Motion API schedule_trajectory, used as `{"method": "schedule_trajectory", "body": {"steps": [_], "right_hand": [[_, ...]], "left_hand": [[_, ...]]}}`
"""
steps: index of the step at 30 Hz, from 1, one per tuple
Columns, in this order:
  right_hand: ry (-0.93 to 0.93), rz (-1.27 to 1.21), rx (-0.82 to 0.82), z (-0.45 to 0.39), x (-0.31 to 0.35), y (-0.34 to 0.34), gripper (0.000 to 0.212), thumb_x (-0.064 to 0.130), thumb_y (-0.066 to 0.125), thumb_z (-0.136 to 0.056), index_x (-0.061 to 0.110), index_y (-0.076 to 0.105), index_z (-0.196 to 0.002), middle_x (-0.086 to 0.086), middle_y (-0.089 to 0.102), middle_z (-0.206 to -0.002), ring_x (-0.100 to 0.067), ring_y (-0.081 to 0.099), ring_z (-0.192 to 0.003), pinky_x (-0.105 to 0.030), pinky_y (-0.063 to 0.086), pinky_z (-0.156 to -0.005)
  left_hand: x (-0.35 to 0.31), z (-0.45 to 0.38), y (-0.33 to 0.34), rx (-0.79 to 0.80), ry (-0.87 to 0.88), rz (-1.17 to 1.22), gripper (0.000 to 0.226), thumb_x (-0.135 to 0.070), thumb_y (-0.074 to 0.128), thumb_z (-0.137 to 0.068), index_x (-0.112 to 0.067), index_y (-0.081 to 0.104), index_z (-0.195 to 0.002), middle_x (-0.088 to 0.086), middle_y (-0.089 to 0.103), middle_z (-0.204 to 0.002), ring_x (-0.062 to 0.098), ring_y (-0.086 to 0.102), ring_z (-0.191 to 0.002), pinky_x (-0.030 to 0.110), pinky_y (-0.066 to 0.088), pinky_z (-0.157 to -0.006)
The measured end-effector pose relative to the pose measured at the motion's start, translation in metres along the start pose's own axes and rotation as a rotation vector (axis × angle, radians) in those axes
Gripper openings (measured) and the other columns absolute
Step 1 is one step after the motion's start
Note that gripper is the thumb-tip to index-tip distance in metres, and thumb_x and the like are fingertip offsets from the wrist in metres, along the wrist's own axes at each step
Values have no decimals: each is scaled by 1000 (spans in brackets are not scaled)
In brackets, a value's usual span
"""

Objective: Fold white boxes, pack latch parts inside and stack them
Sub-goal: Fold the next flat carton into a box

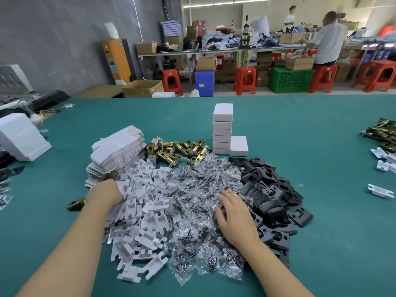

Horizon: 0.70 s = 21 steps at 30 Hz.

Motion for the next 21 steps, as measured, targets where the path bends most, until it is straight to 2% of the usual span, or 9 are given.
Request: {"method": "schedule_trajectory", "body": {"steps": [6,9,14,18,21], "right_hand": [[6,-4,-5,0,0,0,49,41,40,-108,24,43,-154,7,35,-164,-10,19,-155,-23,-1,-121],[6,-4,0,0,0,0,49,42,39,-108,25,43,-154,8,34,-164,-9,18,-155,-23,-1,-121],[6,-1,3,0,0,1,50,42,39,-108,25,43,-154,8,34,-164,-9,18,-155,-23,-1,-121],[7,4,3,0,0,1,50,43,39,-108,25,42,-154,8,34,-164,-8,18,-155,-23,-2,-120],[6,5,3,1,0,1,50,43,38,-108,26,42,-154,9,34,-164,-8,18,-155,-22,-2,-120]], "left_hand": [[1,-3,2,-7,0,4,16,-17,60,-88,-11,63,-102,10,67,-113,31,62,-102,40,54,-90],[1,-4,2,-8,-2,2,11,-18,61,-89,-10,60,-96,12,68,-114,32,62,-102,43,54,-93],[2,-3,1,-30,-22,-45,10,-23,60,-91,-16,58,-98,7,66,-112,29,59,-99,37,51,-86],[0,-4,2,-20,-20,-66,14,-23,59,-91,-15,60,-103,7,67,-115,28,61,-101,37,52,-86],[-2,-5,2,-24,-22,-75,14,-23,60,-90,-15,60,-102,5,65,-108,28,60,-98,37,52,-82]]}}
Point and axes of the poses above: each hand's wrist, its own z-axis away from the middle knuckle, its own y-axis out of the palm, x = y × z, the point moved 4 cm from there along -z, towards the middle knuckle
